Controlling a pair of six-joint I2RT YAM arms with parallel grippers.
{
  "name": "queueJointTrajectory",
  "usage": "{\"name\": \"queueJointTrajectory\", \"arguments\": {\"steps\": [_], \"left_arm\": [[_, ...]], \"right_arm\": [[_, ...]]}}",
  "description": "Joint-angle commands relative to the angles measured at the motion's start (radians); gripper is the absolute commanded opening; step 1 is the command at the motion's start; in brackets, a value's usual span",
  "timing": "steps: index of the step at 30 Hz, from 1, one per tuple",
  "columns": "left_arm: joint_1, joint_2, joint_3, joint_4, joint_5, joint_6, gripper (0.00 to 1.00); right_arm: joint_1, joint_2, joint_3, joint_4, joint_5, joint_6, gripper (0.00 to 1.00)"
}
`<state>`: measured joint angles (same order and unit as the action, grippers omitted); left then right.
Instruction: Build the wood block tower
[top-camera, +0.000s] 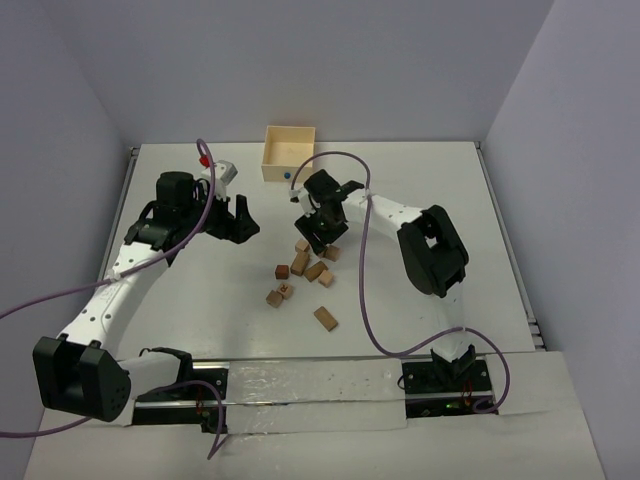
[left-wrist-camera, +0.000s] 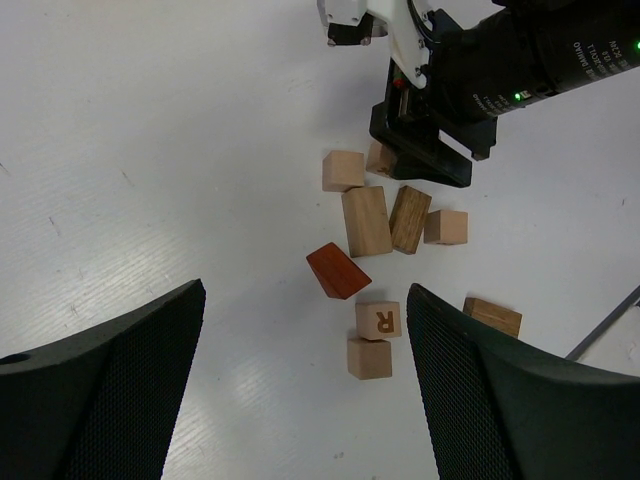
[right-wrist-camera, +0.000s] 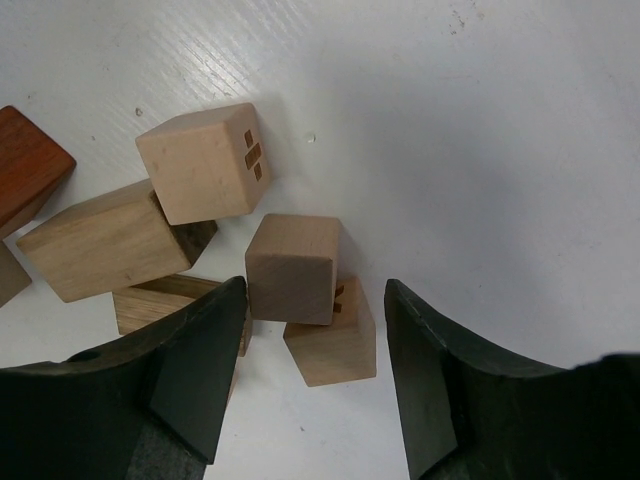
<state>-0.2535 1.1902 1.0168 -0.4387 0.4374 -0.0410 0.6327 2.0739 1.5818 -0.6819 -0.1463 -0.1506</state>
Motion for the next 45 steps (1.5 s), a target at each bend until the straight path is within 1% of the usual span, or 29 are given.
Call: {"name": "queueJointTrajectory", "arguments": {"steps": [1,16,38,40,42,44,45], "left_arm": [[0.005,0.003,0.037,0.011,0.004,0.003,0.88],[0.005,0.011,0.036,0.017,0.004,-0.001,0.87],[0.005,0.009,0.035,0.017,0.000,-0.003,0.87],[0.005,0.009,0.035,0.016,0.001,-0.003,0.87],[0.005,0.009,0.038,0.014,0.001,-0.003,0.87],[0.005,0.009,0.039,0.014,0.000,-0.003,0.87],[0.005,0.009,0.039,0.014,0.000,-0.003,0.87]], "right_arm": [[0.008,0.005,0.050,-0.018,-0.008,-0.030,0.63],[0.009,-0.018,0.012,-0.041,-0.015,-0.086,0.51],[0.008,-0.082,-0.068,-0.036,0.007,-0.090,0.47],[0.008,-0.087,-0.067,-0.037,0.005,-0.084,0.48],[0.009,-0.086,-0.059,-0.044,0.004,-0.080,0.54],[0.009,-0.083,-0.043,-0.057,0.005,-0.075,0.69],[0.009,-0.083,-0.033,-0.062,0.005,-0.073,0.72]]}}
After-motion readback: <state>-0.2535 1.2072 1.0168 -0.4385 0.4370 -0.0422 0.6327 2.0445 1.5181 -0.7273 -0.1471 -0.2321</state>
